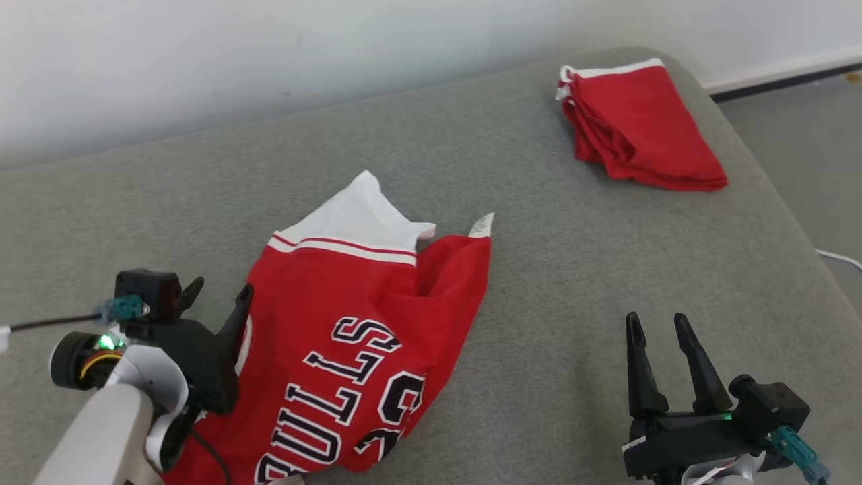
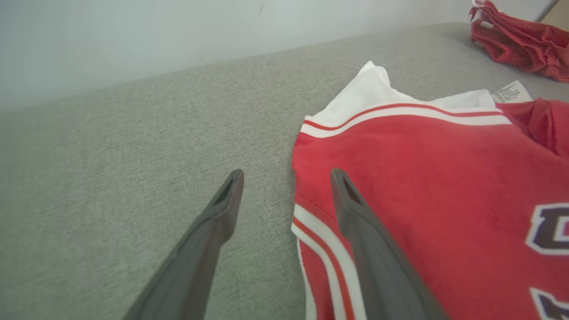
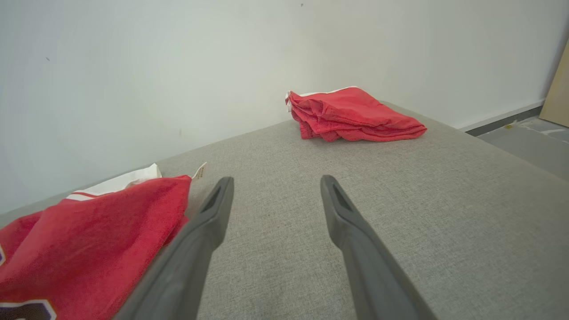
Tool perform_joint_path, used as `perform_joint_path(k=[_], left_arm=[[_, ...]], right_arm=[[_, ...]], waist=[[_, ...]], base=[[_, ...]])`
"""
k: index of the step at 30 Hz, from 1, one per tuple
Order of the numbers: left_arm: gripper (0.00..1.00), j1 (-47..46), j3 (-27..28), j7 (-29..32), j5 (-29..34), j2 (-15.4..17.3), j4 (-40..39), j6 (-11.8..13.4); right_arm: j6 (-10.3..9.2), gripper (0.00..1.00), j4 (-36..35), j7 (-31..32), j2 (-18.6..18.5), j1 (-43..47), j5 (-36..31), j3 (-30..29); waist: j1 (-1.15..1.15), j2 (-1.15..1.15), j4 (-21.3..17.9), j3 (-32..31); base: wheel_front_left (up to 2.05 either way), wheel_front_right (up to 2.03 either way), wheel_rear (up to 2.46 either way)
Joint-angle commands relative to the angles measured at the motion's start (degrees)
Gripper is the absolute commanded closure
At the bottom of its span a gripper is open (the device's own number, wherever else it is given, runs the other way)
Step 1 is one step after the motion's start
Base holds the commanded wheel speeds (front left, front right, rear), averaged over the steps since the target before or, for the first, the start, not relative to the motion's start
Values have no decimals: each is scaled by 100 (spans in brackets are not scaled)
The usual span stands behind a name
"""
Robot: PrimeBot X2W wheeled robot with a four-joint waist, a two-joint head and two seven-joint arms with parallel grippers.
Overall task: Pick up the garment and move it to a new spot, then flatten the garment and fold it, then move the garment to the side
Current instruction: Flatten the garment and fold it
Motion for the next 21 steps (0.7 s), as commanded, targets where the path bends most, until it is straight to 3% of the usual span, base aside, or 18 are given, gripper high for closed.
perform_joint_path(k=[1,9,16,17,18,19,21], left_arm=[[0,-127,-88,147,-101,96,56,-36],[0,-438,-677,1104,-674,463,249,-34],[0,-563,-919,1038,-793,578,581,-29],[16,-578,-942,1019,-833,562,623,-29],[73,-600,-1010,1008,-853,552,643,-30],[100,-675,-1055,853,-887,562,635,-30],[100,-770,-1031,605,-885,623,642,-30]], right_arm=[[-15,0,1,1,9,-35,30,24],[-15,0,28,1,9,-154,133,68],[-15,0,51,1,9,-159,155,74],[-15,0,53,1,9,-162,143,60],[-15,0,51,1,8,-163,130,43],[-15,0,29,1,8,-156,102,7],[-15,0,7,1,9,-132,72,-28]], waist=[[-1,0,-270,168],[-1,0,-439,259],[-1,0,-495,269],[-1,0,-493,261],[-1,0,-489,252],[-1,0,-461,232],[-1,0,-417,218]], base=[[0,0,0],[0,0,0],[0,0,0],[0,0,0],[0,0,0],[0,0,0],[0,0,0]])
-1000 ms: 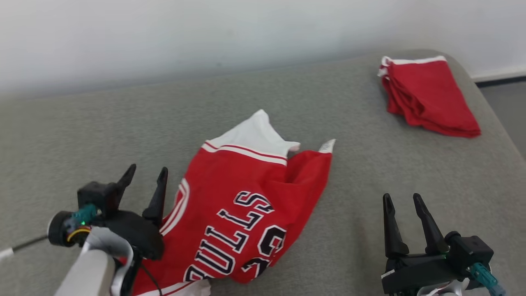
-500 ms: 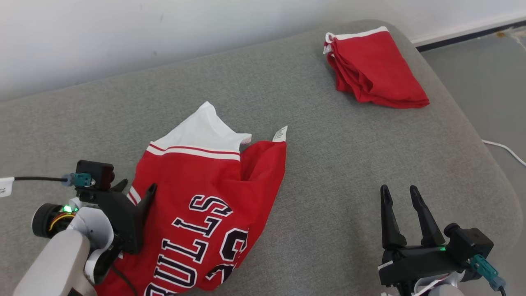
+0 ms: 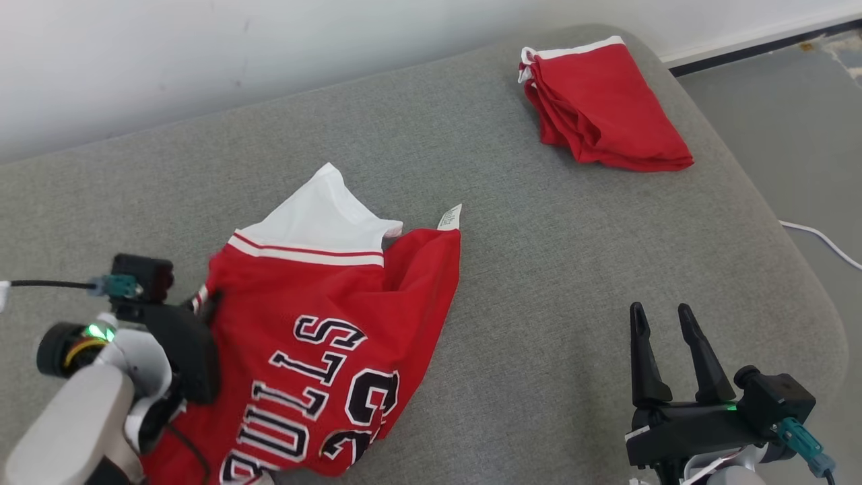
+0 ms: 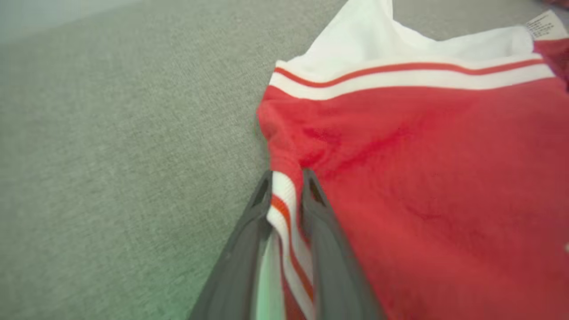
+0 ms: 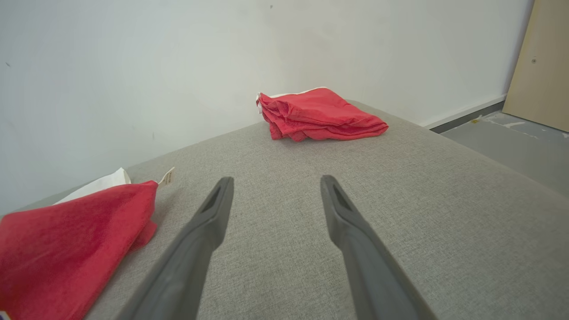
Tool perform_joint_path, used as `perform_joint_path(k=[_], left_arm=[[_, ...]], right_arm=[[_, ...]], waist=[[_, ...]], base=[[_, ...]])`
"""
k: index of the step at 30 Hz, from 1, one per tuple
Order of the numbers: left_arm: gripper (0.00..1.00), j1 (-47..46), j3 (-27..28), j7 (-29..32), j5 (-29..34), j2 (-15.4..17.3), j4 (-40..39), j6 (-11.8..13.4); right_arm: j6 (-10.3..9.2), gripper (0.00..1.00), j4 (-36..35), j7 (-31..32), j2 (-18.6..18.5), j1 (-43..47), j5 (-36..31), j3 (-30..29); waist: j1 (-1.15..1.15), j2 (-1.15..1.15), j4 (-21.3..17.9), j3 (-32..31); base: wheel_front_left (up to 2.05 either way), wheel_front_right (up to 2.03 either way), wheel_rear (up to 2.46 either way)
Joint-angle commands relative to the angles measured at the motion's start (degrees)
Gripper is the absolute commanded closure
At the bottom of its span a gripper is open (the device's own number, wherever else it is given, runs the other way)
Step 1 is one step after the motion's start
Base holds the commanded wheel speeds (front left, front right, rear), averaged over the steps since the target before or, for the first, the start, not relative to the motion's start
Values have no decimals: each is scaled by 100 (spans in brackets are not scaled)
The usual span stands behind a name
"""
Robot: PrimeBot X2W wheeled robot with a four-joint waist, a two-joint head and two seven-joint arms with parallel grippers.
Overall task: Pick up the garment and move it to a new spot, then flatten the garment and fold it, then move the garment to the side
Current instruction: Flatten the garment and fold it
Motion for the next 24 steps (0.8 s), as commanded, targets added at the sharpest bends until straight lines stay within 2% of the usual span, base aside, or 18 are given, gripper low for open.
perform_joint_path(k=[1,3,8,15,19,24], left_arm=[[100,-156,68,-220,46,99,34,8],[100,-248,149,-516,85,144,93,18],[100,-452,473,-1352,194,391,273,240],[100,-393,792,-2161,238,630,602,555],[100,-356,777,-2368,274,634,802,543],[100,-397,740,-2636,342,438,1031,558]], right_arm=[[-15,0,-31,1,9,12,-44,-32],[-15,0,-40,1,8,37,-85,-63],[-15,0,-36,1,8,10,-132,-76],[-15,0,-51,1,8,-47,-188,-80],[-15,0,-33,1,9,-66,-209,-98],[-15,0,-22,1,7,-52,-292,-111]], waist=[[0,-1,64,-17],[0,-1,124,-29],[0,-1,259,-26],[0,-1,297,12],[0,-1,296,37],[0,-1,371,23]], base=[[0,0,0],[0,0,0],[0,0,0],[0,0,0],[0,0,0],[0,0,0]])
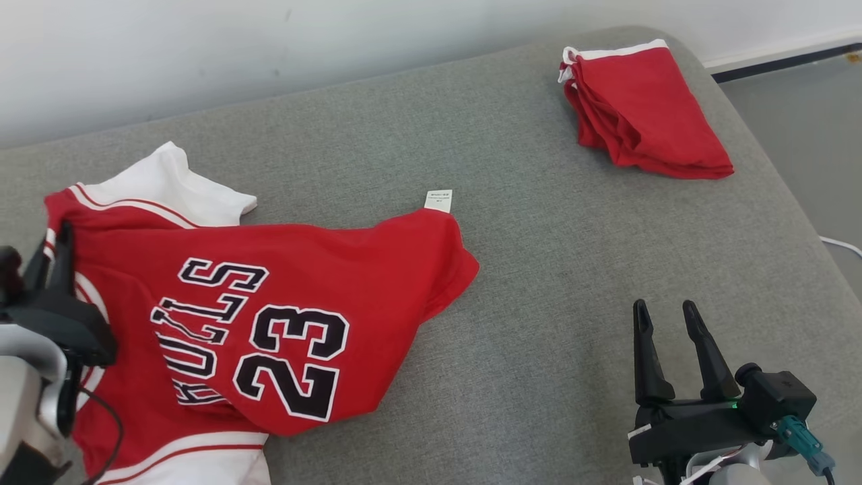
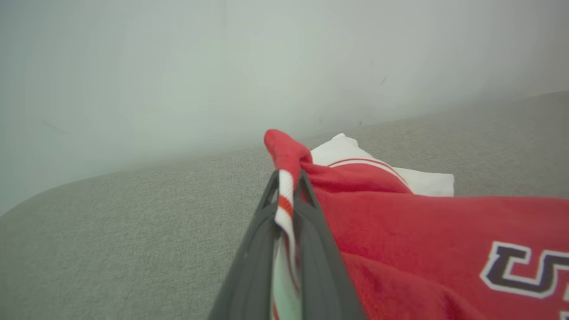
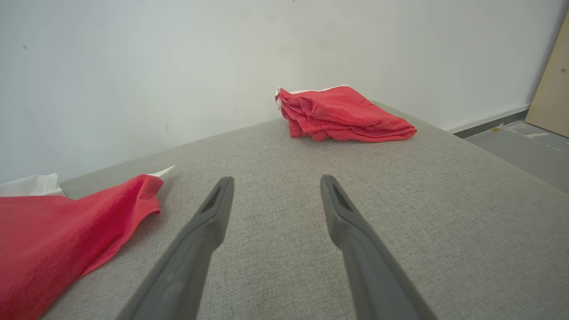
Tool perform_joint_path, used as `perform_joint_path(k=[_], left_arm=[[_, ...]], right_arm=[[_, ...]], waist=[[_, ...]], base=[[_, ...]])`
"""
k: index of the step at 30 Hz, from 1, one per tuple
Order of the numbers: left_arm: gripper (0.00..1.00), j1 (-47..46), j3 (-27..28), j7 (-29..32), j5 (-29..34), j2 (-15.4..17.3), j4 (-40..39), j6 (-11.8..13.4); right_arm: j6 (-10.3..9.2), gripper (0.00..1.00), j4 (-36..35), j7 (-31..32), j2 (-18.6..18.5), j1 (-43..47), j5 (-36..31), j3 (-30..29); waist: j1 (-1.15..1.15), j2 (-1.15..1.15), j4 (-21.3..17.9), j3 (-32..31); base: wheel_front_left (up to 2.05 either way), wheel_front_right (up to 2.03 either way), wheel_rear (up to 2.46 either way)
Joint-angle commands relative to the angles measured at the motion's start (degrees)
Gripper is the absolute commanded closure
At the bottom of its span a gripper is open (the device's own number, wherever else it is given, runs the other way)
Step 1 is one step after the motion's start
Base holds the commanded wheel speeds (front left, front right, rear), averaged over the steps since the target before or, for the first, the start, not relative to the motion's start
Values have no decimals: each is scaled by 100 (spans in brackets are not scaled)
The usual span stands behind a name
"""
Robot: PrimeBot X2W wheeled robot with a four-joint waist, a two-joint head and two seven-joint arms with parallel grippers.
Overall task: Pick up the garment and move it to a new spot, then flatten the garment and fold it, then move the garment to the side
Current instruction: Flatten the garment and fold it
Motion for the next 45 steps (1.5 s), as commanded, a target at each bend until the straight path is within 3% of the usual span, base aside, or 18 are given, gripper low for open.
perform_joint_path(k=[1,2,3,9,17,27,36,45], left_arm=[[61,-40,-9,-55,38,-47,38,5],[7,-78,-14,-73,52,-74,66,0],[0,-109,8,-112,54,-84,92,-11],[0,24,142,-206,124,-259,-18,-89],[0,1083,972,-207,658,-596,-1782,189],[0,2706,1703,-208,1532,-1476,-3516,304],[0,3628,2390,-209,1996,-2272,-3966,7],[0,3938,2704,-209,2241,-2651,-3816,-254]], right_arm=[[-15,0,13,1,7,-25,-39,10],[-15,0,30,1,9,-12,-45,13],[-15,0,56,1,8,-6,-56,36],[-15,0,166,1,7,-32,-95,86],[-15,0,342,1,6,18,-189,87],[-15,0,567,1,6,-41,-221,55],[-15,0,691,1,7,-34,-226,64],[-15,0,850,1,6,-34,-214,77]], waist=[[0,0,53,-23],[0,0,102,-40],[0,0,141,-58],[0,0,488,-221],[0,0,964,-403],[0,0,1365,-422],[0,0,1541,-421],[0,0,1657,-547]], base=[[0,0,0],[0,0,0],[0,0,0],[0,0,0],[0,0,0],[0,0,0],[0,0,0],[0,0,0]])
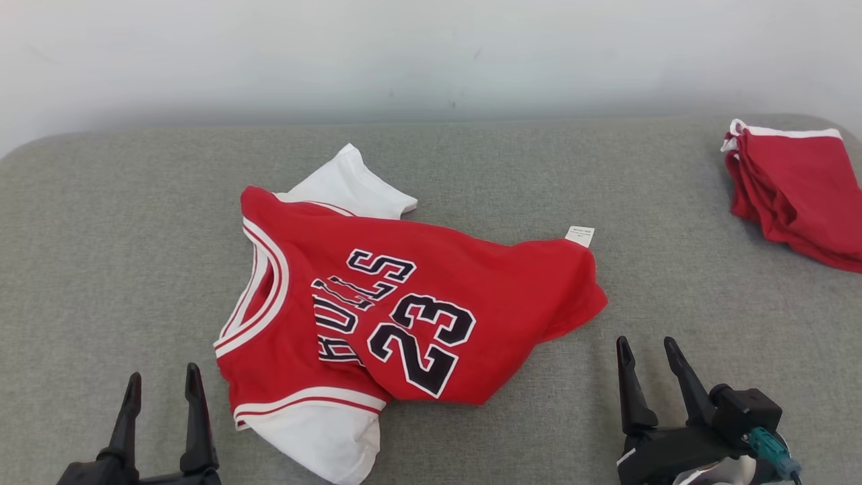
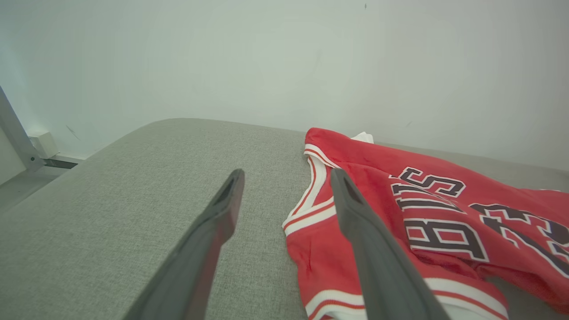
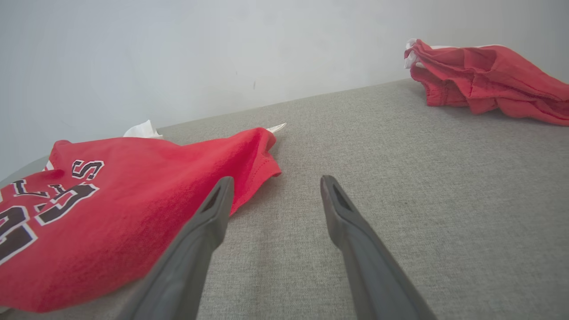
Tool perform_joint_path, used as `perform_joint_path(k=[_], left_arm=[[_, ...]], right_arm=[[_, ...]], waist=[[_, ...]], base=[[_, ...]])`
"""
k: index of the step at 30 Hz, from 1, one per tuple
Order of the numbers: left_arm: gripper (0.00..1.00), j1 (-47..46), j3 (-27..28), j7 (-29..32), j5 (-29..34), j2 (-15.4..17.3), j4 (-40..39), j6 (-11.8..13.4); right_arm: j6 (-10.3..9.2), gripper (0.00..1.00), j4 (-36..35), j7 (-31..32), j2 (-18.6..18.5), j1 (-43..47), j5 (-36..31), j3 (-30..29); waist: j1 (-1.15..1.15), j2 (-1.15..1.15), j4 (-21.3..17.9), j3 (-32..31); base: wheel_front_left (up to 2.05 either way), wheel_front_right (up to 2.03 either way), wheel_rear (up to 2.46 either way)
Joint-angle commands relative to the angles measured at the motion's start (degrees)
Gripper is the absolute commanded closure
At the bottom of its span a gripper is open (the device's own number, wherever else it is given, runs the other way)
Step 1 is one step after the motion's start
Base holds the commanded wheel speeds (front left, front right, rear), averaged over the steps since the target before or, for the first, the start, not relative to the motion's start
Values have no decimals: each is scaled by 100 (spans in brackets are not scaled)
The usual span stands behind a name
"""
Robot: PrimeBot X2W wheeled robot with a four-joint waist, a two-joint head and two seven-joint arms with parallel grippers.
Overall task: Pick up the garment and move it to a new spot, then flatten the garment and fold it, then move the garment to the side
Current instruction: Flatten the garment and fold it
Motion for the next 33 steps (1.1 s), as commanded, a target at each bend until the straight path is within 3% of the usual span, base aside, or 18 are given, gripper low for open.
perform_joint_path(k=[1,9,20,21,23,27,33], left_arm=[[0,54,16,-18,70,-36,14,-37],[0,-8,51,-18,178,-119,73,-171],[0,-146,-352,-18,5,-134,228,-190],[0,-130,-380,-18,-5,-133,227,-176],[0,-100,-420,-19,-16,-133,229,-151],[0,-5,-423,-19,-29,-134,229,-113],[0,110,-422,-19,-39,-134,299,-104]], right_arm=[[-15,0,36,1,3,-46,-10,26],[-15,0,794,1,5,-484,-20,144],[-15,0,2729,2,0,-1596,-99,-131],[-15,29,2890,1,2,-1688,-45,-105],[-15,100,3056,0,-15,-1863,2,-114],[-15,100,2978,1,-101,-1889,72,-152],[-15,100,2306,1,-278,-1509,187,-99]], waist=[[0,0,47,-48],[0,0,203,-102],[0,0,594,-18],[0,0,608,-25],[0,0,631,-47],[0,0,603,-119],[0,0,446,-288]], base=[[0,0,0],[0,0,0],[0,0,0],[0,0,0],[0,0,0],[0,0,0],[0,0,0]])
